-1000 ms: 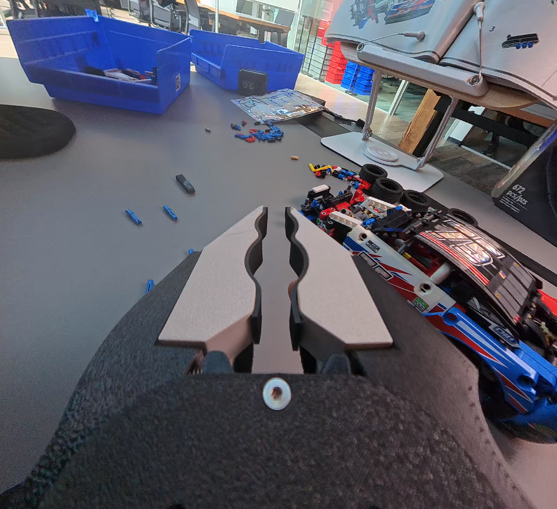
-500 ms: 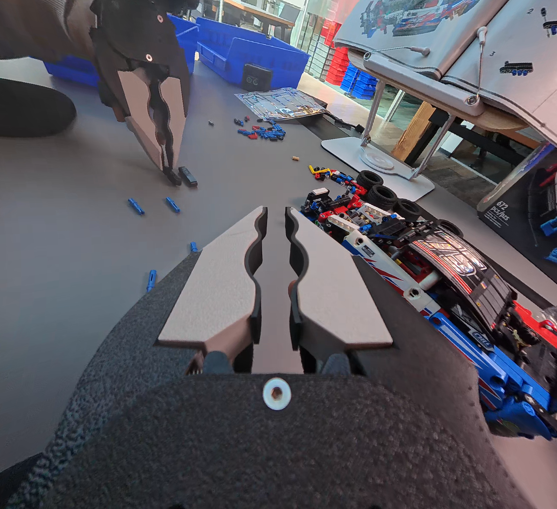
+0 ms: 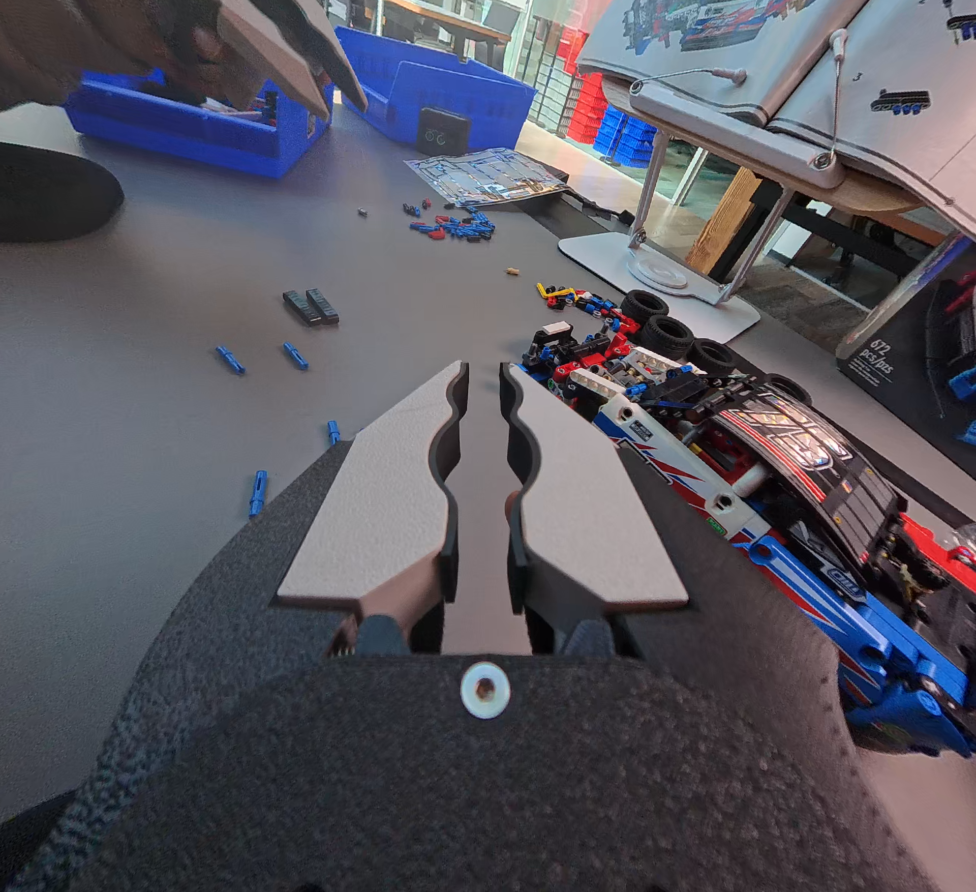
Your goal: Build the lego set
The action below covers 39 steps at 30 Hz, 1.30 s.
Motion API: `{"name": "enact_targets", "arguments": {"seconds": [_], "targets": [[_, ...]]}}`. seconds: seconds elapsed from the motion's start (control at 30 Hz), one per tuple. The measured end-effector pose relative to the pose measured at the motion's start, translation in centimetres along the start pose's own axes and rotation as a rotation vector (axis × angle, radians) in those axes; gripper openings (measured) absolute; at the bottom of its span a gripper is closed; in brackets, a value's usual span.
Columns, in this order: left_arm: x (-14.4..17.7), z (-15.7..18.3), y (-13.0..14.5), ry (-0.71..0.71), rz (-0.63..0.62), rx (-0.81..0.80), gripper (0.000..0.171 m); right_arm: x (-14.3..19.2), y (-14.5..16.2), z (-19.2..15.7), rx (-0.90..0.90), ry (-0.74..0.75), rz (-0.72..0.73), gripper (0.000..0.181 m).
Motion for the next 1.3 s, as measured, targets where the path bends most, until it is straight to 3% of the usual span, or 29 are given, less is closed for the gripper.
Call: {"name": "enact_targets", "arguments": {"seconds": [0.17, 0.3, 0.43, 0.57, 0.7, 0.83, 1.0, 1.3], "targets": [[7.0, -4.9, -0.4, -0.274, 0.197, 0.089, 0.028, -0.5, 0.5, -0.1, -0.018, 0.002, -0.014, 0.009], [13.4, -8.9, 1.1, -0.5, 0.239, 0.144, 0.028, -1.0, 0.3, -0.1, -0.038, 0.021, -0.001, 0.009], [19.7, -13.8, 3.7, -0.698, 0.144, 0.197, 0.028, -1.6, 0.0, -0.2, -0.046, 0.036, 0.003, 0.009], [23.7, -19.1, 7.9, -0.738, -0.112, 0.298, 0.028, -2.1, -0.2, -0.5, -0.04, 0.02, 0.01, 0.01], [25.3, -23.1, 14.4, -0.669, -0.531, 0.341, 0.029, -2.1, -0.7, -0.8, -0.042, -0.004, 0.044, 0.011], [24.6, -24.5, 18.3, -0.549, -0.747, 0.394, 0.028, -2.0, -0.4, -0.6, -0.056, 0.006, 0.037, 0.011], [22.6, -26.3, 19.7, -0.502, -0.832, 0.367, 0.024, -2.1, 0.1, -0.4, -0.063, 0.015, 0.02, 0.011], [21.2, -26.4, 21.2, -0.41, -0.894, 0.404, 0.022, -1.9, 0.5, -0.1, -0.073, 0.025, 0.006, 0.01]]}}
Point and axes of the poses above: each gripper's, where its closed fingertips meet, x back along the fingers, y out of its underside, z = x × y across the jaws, the point moved 3 cm from there along x, back along the fingers, and after that the axes turned 5 degrees about x, right-handed, at the moved point
